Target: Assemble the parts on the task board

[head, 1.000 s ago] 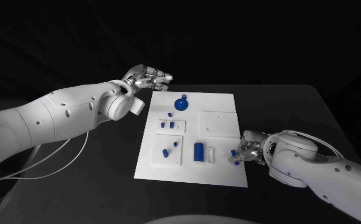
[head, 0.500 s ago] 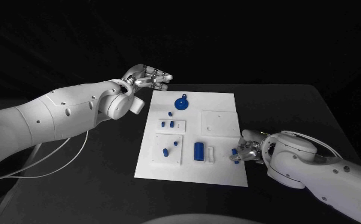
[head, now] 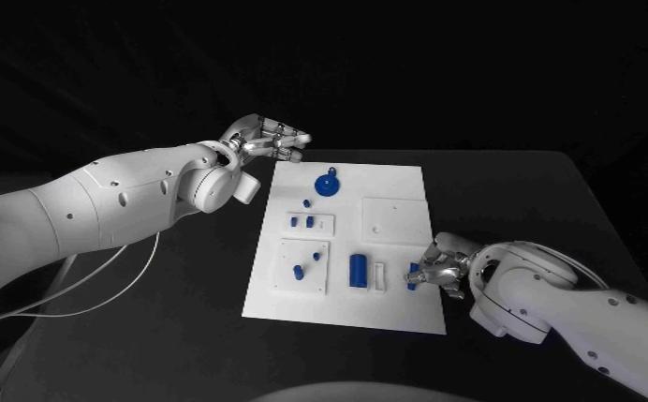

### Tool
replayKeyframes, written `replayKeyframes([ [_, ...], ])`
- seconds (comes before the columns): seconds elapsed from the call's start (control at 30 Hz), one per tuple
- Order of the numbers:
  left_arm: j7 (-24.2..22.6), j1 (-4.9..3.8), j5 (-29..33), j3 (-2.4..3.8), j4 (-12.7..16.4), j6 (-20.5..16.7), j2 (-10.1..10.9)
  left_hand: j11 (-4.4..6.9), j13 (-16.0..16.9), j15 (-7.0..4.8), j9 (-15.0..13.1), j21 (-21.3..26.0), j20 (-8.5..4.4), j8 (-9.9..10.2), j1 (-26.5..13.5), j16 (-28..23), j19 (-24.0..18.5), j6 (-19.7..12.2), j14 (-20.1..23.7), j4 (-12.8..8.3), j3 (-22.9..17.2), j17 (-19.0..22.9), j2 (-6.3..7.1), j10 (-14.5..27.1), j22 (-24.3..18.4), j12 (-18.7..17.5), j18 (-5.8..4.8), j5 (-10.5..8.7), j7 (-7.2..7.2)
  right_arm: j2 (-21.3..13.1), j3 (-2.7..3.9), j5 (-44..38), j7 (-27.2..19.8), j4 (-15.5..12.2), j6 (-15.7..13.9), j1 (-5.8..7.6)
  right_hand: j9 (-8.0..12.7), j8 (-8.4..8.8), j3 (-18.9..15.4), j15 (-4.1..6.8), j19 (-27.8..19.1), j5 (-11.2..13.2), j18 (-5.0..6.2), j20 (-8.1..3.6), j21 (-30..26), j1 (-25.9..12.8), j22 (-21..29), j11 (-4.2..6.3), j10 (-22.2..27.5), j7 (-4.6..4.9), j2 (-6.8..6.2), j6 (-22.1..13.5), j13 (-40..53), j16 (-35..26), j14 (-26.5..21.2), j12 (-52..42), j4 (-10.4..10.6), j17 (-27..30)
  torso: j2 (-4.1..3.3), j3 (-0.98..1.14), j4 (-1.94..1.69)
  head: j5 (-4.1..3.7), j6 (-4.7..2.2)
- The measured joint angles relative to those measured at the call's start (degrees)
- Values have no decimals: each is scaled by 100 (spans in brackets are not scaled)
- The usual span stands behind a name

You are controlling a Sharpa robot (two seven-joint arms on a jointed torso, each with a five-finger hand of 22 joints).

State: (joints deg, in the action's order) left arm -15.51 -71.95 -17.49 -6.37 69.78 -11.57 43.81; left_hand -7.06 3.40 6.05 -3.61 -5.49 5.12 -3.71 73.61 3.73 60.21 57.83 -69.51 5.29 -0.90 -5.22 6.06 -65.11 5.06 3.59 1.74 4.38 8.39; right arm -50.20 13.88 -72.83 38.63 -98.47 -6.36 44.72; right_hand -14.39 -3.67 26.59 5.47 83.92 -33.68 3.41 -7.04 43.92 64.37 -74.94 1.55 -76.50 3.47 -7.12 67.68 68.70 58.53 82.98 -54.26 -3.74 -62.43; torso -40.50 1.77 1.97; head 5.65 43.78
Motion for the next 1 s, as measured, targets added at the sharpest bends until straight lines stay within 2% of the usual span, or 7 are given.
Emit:
replayKeyframes([
  [0.03,5,0,-1,0,0,3,0,0,0,0,0,0,0,0,0,0,0,0,0,0,0,0,0,0,0,0,0,0,0,5,4,79,-18,-18,-35,6,565,10,214,0,0,0,-1,0,0,-21,0,0,0,28,-21,-12,0,0,0,0,-217,0,0,0,0,1,2],
  [0.07,9,0,-1,0,0,6,0,0,0,0,0,0,0,0,0,0,0,0,0,0,0,0,0,0,0,0,0,0,0,13,4,148,-36,-30,-66,11,822,44,569,-1,0,-7,0,0,0,-28,0,0,0,61,-29,-33,-7,0,-1,0,-572,4,0,0,-1,2,3],
  [0.1,13,0,-2,0,0,8,0,0,0,0,0,0,0,0,0,0,0,0,0,0,0,0,0,0,0,0,0,0,0,26,5,217,-54,-38,-96,14,876,43,973,0,1,-51,5,-1,0,-28,0,1,-1,99,-29,-91,-8,-10,0,0,-976,10,0,0,-1,3,4],
  [0.13,17,0,-3,-1,0,12,0,0,0,0,0,0,0,0,0,0,0,0,0,0,0,0,0,0,0,0,0,0,0,50,1,294,-76,-38,-129,14,881,33,1140,0,1,-47,5,-1,0,-26,0,23,-23,114,-27,-83,-8,-24,0,1,-1142,14,0,0,-1,4,6],
  [0.2,24,0,-3,-1,0,16,-1,0,0,0,0,0,0,0,0,0,0,0,0,0,0,0,0,0,0,0,0,0,0,82,-12,388,-95,-34,-169,10,881,17,1153,1,1,-9,5,-1,0,19,0,32,-32,90,18,-51,-10,-24,0,1,-1215,14,0,0,-1,5,10],
  [0.7,74,0,-11,-2,-2,58,-23,-22,0,0,0,0,0,0,0,0,0,0,0,0,0,1,0,22,-1,0,0,0,0,337,-16,719,-122,158,-189,76,860,8,543,1,1,192,5,-1,-101,-73,1,72,-30,37,138,66,-47,-24,0,37,-1184,19,1,-3,-1,24,26],
  [1.0,93,0,-14,-2,-2,73,-26,-22,0,0,0,0,0,0,0,0,0,0,0,0,0,1,0,22,-1,0,0,0,0,484,-20,756,-45,231,-41,107,819,9,-517,0,1,1401,5,-1,-266,-74,2,82,-41,-95,323,232,-97,-34,0,72,-730,43,2,-3,-1,52,45],
])
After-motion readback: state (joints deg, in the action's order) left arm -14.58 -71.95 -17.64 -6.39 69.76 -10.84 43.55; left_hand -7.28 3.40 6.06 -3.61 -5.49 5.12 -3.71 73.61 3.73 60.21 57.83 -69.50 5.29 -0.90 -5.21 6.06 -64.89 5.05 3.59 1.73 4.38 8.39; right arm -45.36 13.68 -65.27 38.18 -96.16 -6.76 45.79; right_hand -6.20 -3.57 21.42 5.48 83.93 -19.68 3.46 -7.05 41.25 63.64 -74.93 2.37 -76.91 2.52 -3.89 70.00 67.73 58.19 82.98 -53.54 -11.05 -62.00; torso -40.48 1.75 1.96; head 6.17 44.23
